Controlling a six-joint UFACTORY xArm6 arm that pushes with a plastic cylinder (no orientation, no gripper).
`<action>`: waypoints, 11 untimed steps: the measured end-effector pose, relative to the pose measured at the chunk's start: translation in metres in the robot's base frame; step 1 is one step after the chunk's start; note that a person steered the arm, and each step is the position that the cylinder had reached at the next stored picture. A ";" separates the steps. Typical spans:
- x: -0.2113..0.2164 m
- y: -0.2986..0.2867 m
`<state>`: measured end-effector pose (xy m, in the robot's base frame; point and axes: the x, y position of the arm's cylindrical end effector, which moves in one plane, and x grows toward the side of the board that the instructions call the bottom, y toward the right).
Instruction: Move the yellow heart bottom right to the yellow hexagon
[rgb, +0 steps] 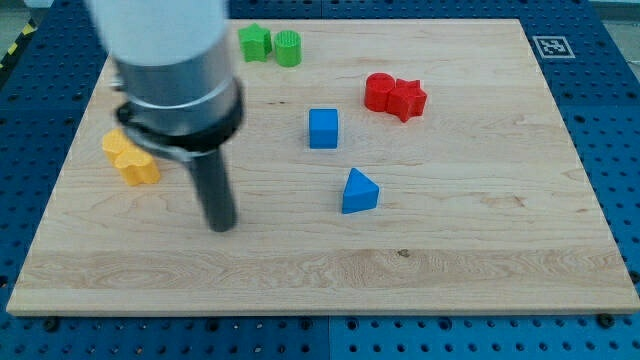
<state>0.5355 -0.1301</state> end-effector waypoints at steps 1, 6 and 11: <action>-0.009 -0.076; -0.077 -0.075; -0.093 -0.045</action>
<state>0.4428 -0.1751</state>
